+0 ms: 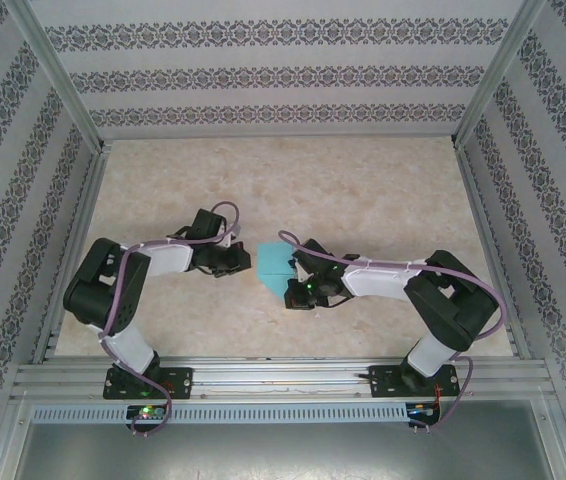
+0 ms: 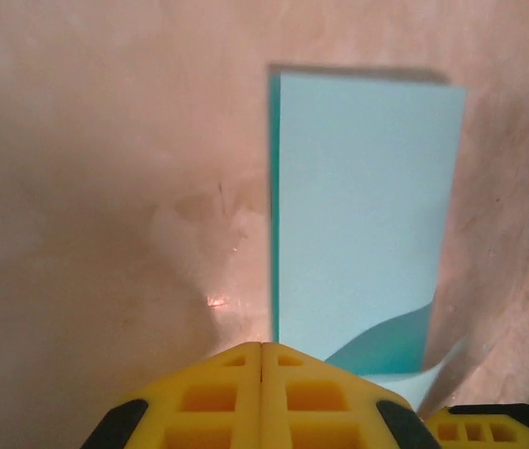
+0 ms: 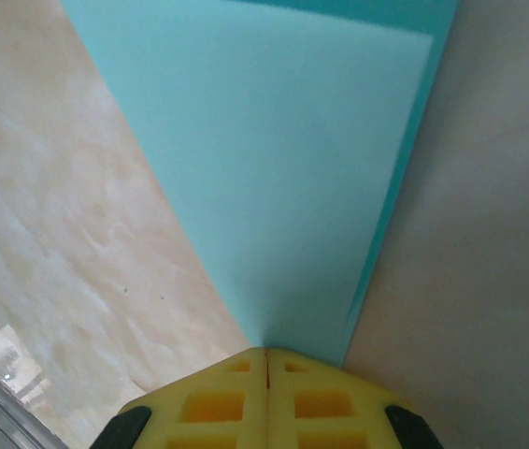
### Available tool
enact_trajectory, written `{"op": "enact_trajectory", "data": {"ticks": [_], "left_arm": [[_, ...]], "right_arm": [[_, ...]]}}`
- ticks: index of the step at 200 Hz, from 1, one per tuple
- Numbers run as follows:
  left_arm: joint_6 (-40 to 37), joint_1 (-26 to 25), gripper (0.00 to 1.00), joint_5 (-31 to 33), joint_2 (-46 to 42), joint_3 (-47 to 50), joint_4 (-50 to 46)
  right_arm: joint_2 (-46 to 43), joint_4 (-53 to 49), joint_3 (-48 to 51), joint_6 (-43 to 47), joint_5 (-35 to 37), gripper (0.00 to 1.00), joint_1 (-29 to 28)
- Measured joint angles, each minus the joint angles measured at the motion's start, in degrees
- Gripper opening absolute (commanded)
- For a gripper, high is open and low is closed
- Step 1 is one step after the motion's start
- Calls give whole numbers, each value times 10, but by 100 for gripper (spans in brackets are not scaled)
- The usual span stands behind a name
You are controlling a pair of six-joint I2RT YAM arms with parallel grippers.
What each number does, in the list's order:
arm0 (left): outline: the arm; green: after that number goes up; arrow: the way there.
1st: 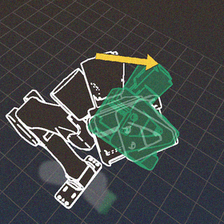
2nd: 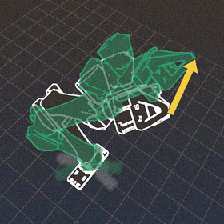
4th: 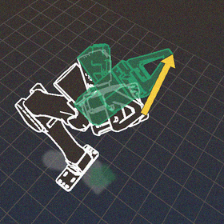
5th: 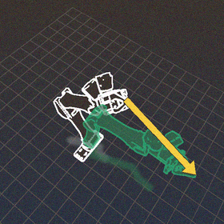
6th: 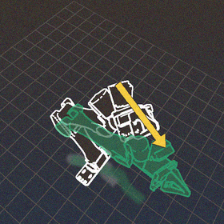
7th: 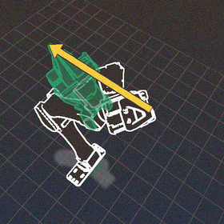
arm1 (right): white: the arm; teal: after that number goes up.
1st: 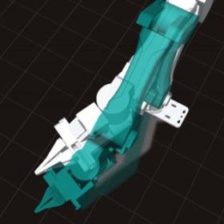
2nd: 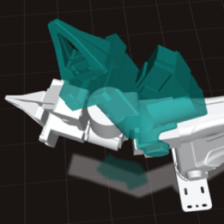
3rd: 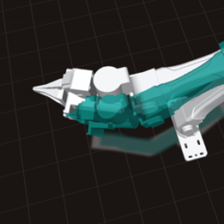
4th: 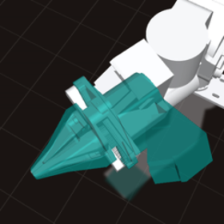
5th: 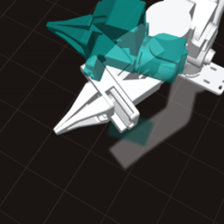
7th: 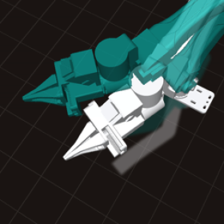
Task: Fold a paper plane with a square sheet of paper (fold left side to right side)
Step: Third fold the triangle at the center of the table.
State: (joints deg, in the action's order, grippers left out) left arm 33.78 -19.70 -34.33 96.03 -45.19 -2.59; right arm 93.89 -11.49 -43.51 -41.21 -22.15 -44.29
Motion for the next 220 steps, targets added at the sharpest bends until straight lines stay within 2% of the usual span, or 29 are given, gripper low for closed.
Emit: {"op": "enact_trajectory", "data": {"ticks": [29, 56, 109, 147, 220], "left_arm": [[-4, -2, 5, -3, -60, 9, -8], [2, -22, 5, -26, -75, 17, -4], [33, -106, 5, -62, -20, 14, 31], [45, -126, 5, -75, 25, -6, 50], [55, -152, 5, -90, 61, -28, 69]], "right_arm": [[-4, -16, 0, 12, -4, 0, 10], [-4, -23, -3, 18, -5, 0, 11], [-4, -27, -4, 22, -5, 0, 11], [-3, -27, -4, 22, -5, 0, 11], [-1, -31, -7, 22, -6, 0, 11]]}}
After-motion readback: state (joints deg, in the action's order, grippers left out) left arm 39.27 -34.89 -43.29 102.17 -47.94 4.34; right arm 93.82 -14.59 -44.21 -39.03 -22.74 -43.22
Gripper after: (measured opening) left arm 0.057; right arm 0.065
